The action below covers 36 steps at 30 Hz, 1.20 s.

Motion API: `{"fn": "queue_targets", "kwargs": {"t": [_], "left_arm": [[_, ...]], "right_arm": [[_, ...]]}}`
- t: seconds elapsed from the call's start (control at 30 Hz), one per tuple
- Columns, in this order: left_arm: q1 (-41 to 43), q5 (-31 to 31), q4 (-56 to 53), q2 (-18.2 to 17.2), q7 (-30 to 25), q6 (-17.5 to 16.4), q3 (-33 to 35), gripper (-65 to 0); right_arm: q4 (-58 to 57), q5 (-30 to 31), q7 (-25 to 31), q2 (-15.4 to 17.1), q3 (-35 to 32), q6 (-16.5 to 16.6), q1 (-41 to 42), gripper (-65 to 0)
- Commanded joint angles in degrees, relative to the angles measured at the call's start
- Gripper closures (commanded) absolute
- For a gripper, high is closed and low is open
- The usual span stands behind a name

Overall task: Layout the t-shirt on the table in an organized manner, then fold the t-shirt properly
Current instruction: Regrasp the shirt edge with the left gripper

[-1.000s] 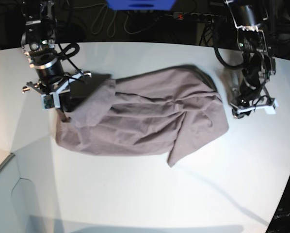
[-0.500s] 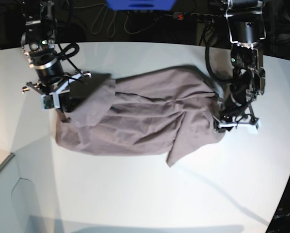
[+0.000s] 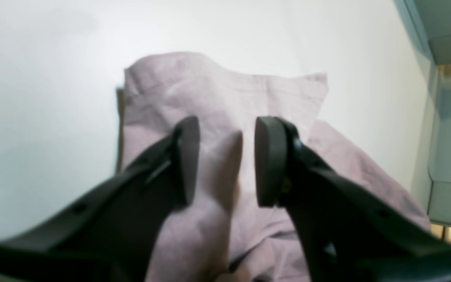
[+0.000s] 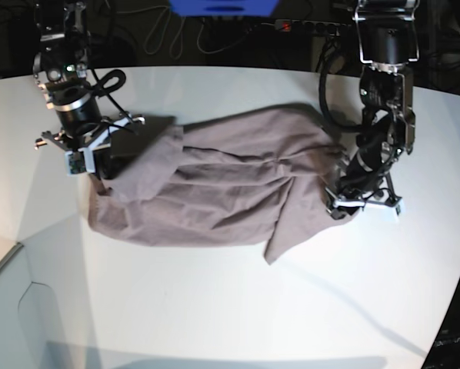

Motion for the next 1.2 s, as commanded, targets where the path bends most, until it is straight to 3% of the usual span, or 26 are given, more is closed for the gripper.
{"fn": "queue_targets", "kwargs": {"t": [0.0, 0.17, 0.23, 0.37, 0.6, 0.83, 0.93, 1.07, 1.17], "left_arm": [[-0.76, -0.54, 0.59, -0.68, -0.92, -0.60, -0.35, -23.4], [-1.02, -0.45, 0.42, -0.42, -0.92, -0.60, -0.61, -23.2], [-1.55, -0.45, 0.42, -0.16, -0.92, -0.60, 1.50, -20.2], [-2.25, -0.45, -1.25, 1.34, -0.92, -0.60, 3.61, -0.5], [-4.01, -0.80, -2.22, 3.27, -0.48, -0.60, 4.75, 0.0], [-0.05, -0.98, 12.64, 2.83, -0.30, -0.60, 4.40, -0.7], [3.82, -1.06, 17.56, 0.46, -0.22, -0.60, 4.31, -6.9], [10.85, -1.06, 21.61, -0.59, -0.30, -0.60, 4.14, -28.0], [16.04, -1.06, 23.01, -0.07, -0.39, -1.04, -0.61, -43.6]], "right_arm": [[0.94, 0.16, 1.70, 0.30, 0.25, -0.44, 0.36, 0.0], [0.32, 0.16, 1.70, 0.30, -0.10, -0.44, 0.36, 0.0], [-0.38, 0.16, 1.70, 0.30, -0.10, -0.44, 0.36, 0.0], [-1.09, 0.16, 1.70, 0.30, -0.10, -0.44, 0.36, 0.0], [-1.00, 0.16, 1.70, 0.30, 0.07, -0.44, 0.10, 0.0], [-0.73, 0.16, 1.70, 0.30, 0.25, -0.44, 0.27, 0.0], [-0.65, 0.16, 1.70, 0.30, 0.25, -0.44, 0.27, 0.0], [-0.65, 0.16, 1.70, 0.30, 0.25, -0.44, 0.27, 0.0], [-0.65, 0.16, 1.70, 0.30, 0.25, -0.44, 0.36, 0.0]]}}
